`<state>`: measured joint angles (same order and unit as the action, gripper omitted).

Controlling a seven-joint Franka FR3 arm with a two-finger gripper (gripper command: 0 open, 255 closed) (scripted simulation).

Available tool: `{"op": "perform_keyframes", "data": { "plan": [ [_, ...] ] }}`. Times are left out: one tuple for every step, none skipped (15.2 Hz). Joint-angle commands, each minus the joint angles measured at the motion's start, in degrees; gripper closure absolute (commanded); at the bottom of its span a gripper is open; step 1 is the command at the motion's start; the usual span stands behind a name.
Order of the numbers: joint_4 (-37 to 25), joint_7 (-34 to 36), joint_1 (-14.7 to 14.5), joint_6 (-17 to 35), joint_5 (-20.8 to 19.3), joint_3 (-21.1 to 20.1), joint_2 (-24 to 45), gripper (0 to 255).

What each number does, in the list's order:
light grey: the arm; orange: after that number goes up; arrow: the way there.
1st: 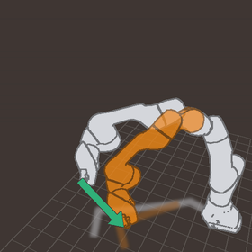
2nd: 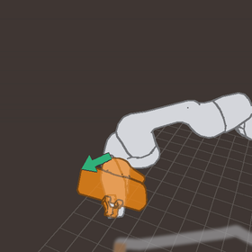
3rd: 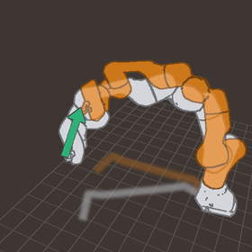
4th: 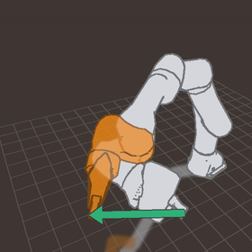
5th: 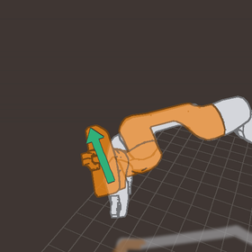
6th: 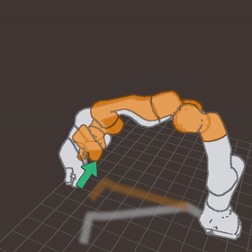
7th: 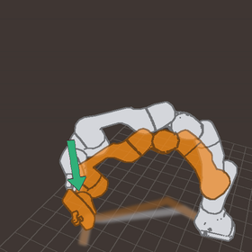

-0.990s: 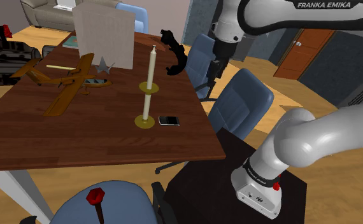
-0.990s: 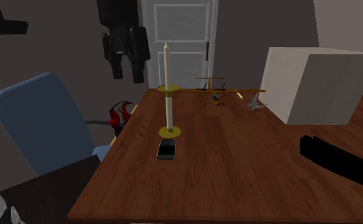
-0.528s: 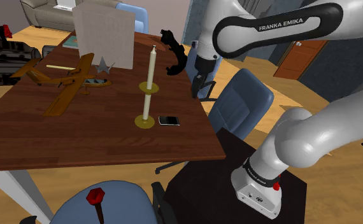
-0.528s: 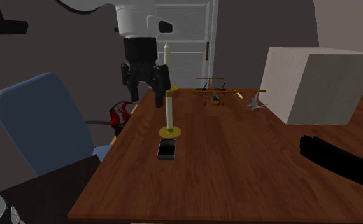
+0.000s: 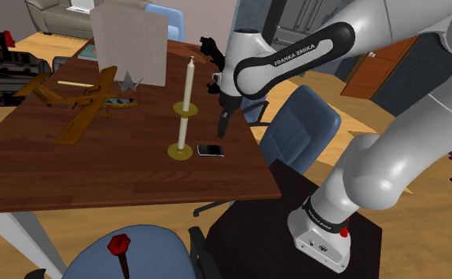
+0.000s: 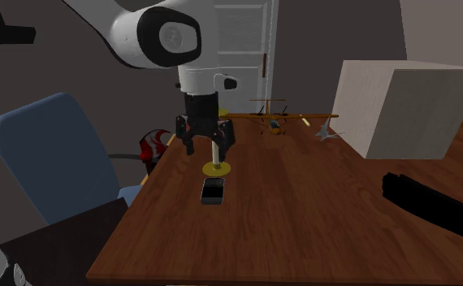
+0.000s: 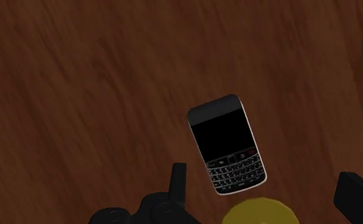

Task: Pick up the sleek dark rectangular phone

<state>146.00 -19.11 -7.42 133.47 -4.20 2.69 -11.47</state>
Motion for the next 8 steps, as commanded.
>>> {"op": "perform_keyframes", "data": {
  "plan": [
    [-1.21, -2.22, -0.78, 3.82, 0.67, -0.05, 4.70, 0],
    [-1.85, -3.35, -1.09, 5.55, 1.05, -0.13, 6.97, 0],
    [-2.56, -4.50, -1.37, 7.21, 1.45, -0.25, 9.24, 0],
    [-3.34, -5.65, -1.63, 8.80, 1.86, -0.42, 11.51, 0],
    [-4.18, -6.81, -1.86, 10.31, 2.28, -0.63, 13.77, 0],
    [-5.09, -7.95, -2.05, 11.76, 2.70, -0.90, 16.03, 0],
    [-5.53, -8.48, -2.09, 12.41, 2.89, -1.08, 17.09, 0],
    [-5.45, -8.48, -2.06, 13.20, 2.89, -1.11, 17.80, 0]
  ]
}}
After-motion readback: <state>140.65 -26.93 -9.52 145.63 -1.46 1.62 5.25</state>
